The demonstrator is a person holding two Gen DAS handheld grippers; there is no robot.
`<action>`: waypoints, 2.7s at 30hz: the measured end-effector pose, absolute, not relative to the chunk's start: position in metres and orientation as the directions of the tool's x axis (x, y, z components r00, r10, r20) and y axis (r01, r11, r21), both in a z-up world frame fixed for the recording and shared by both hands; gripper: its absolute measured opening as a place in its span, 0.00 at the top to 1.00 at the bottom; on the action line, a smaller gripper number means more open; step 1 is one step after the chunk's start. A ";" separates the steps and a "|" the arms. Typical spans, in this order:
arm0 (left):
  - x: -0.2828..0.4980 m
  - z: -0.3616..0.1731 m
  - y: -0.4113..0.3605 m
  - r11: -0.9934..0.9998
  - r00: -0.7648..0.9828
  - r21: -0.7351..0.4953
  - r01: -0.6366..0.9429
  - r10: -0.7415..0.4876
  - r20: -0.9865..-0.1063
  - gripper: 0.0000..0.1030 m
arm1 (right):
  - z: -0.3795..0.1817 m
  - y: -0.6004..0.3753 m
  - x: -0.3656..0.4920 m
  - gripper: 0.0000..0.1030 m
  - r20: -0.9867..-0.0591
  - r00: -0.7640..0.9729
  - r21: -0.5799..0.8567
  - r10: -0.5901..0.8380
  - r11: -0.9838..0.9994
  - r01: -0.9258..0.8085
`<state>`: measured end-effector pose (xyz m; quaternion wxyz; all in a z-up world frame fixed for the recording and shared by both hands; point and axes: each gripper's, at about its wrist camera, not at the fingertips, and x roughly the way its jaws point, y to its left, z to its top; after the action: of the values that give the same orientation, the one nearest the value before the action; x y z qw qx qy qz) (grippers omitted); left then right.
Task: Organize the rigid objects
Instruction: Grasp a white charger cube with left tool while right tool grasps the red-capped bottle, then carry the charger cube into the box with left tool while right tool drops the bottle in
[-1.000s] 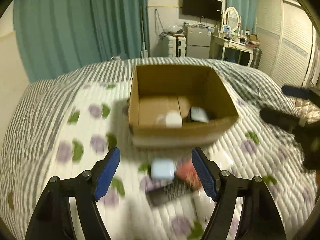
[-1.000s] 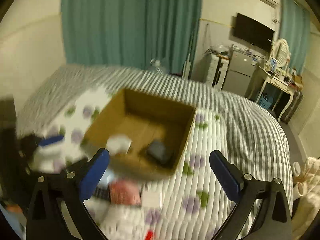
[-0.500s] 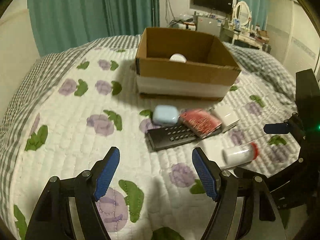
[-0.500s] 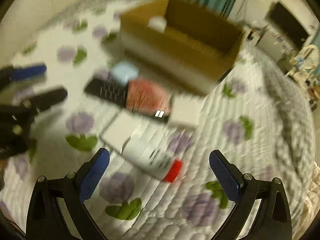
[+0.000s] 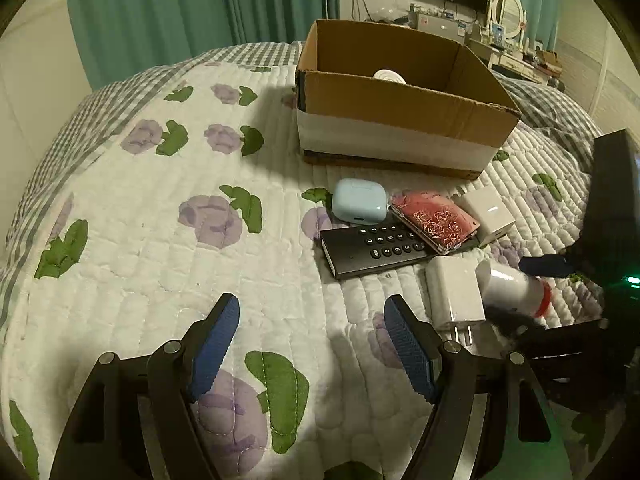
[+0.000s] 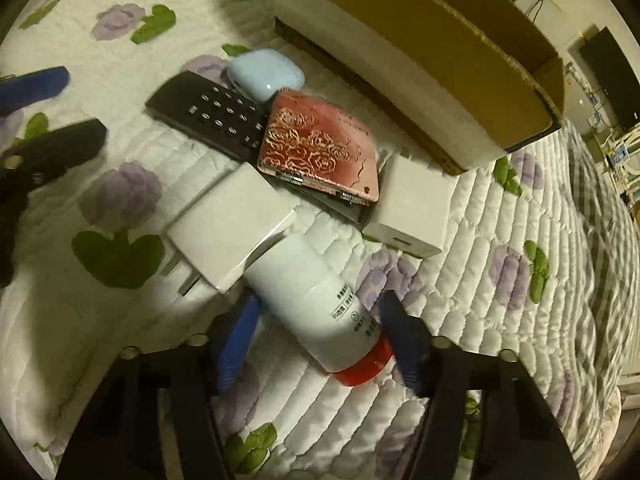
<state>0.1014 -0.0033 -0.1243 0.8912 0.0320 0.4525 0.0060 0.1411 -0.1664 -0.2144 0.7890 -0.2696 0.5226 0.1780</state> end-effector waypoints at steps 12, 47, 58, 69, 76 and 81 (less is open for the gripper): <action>0.112 -0.119 -0.064 0.998 0.562 0.004 0.069 -0.035 -0.827 0.25 | -0.149 -0.215 0.138 0.66 -0.855 0.512 -0.180 0.080 0.881 -0.437; 0.099 -0.028 -0.076 0.989 0.683 -0.051 0.137 -0.132 -0.719 0.61 | -0.032 -0.232 0.118 0.66 -0.644 0.756 -0.177 0.116 0.939 -0.294; 0.180 0.020 -0.047 0.994 0.747 -0.016 0.106 -0.090 -0.659 0.61 | 0.010 -0.206 0.191 0.66 -0.572 0.803 -0.132 0.167 0.948 -0.291; 0.289 -0.014 -0.048 0.992 0.730 0.051 0.119 -0.053 -0.682 0.61 | -0.042 -0.200 0.315 0.66 -0.644 0.744 -0.116 0.179 0.938 -0.326; 0.332 -0.058 -0.050 0.990 0.683 0.070 0.121 -0.032 -0.730 0.61 | -0.081 -0.199 0.356 0.66 -0.685 0.698 -0.084 0.209 0.929 -0.360; 0.332 -0.069 -0.055 0.988 0.685 0.090 0.127 -0.022 -0.728 0.61 | -0.095 -0.210 0.367 0.66 -0.709 0.659 0.004 0.252 0.935 -0.353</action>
<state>0.3321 -0.0546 -0.0687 0.9154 0.0667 0.3948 -0.0406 0.3668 -0.2098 -0.0948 0.9082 -0.0670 0.3780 0.1667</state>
